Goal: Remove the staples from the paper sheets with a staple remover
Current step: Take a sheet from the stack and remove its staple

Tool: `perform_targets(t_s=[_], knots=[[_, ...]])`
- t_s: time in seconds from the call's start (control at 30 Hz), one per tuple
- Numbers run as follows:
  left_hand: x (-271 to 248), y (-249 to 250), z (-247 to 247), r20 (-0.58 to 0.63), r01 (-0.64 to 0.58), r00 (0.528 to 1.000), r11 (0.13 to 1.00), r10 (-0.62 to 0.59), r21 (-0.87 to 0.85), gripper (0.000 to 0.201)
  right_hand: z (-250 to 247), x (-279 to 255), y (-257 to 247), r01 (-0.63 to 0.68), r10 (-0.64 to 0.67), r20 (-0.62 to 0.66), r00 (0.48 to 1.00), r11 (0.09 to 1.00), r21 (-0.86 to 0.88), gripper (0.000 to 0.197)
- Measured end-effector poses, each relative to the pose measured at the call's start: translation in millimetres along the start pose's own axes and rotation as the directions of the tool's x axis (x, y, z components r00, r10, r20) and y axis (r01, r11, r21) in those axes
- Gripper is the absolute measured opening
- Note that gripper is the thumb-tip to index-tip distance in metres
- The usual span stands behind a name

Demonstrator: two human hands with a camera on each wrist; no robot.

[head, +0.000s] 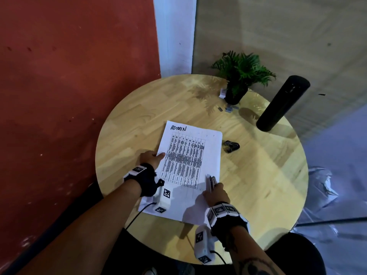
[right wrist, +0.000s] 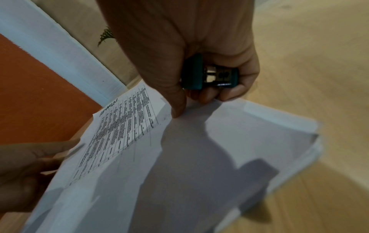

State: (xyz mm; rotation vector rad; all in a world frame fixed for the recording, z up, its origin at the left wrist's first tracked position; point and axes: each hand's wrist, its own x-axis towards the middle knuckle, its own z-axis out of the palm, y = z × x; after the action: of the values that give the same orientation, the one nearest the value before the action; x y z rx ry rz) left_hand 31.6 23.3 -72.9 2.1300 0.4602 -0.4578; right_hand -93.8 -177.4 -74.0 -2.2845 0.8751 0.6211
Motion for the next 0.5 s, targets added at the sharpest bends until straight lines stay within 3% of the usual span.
perform_targets(t_s=[0.1, 0.23, 0.33, 0.4, 0.5], knots=[[9.2, 1.3, -8.6, 0.100, 0.071, 0.993, 0.993, -0.062, -0.094, 0.044, -0.1, 0.0, -0.1, 0.001, -0.001, -0.002, 1.000, 1.000, -0.014, 0.044], [3.7, 22.4, -14.5, 0.131, -0.029, 0.991, 0.983, 0.005, 0.183, 0.046, 0.3, 0.7, 0.2, -0.008, 0.008, -0.007, 1.000, 1.000, -0.008, 0.045], [-1.7, 29.9, -11.0, 0.159, -0.122, 0.984, 0.957, 0.082, 0.264, 0.035, 0.0, 1.1, 0.5, -0.001, 0.000, -0.004, 1.000, 1.000, -0.020, 0.046], [1.9, 27.6, -9.0, 0.272, -0.079, 0.962, 0.984, 0.033, 0.160, 0.041, -0.1, 0.9, 0.8, 0.003, -0.003, -0.002, 1.000, 1.000, -0.022, 0.046], [3.3, 18.7, -9.9, 0.452, 0.118, 0.888, 0.992, -0.086, -0.044, 0.053, -0.1, 1.1, 1.2, 0.009, -0.009, 0.002, 1.000, 1.000, -0.029, 0.045]])
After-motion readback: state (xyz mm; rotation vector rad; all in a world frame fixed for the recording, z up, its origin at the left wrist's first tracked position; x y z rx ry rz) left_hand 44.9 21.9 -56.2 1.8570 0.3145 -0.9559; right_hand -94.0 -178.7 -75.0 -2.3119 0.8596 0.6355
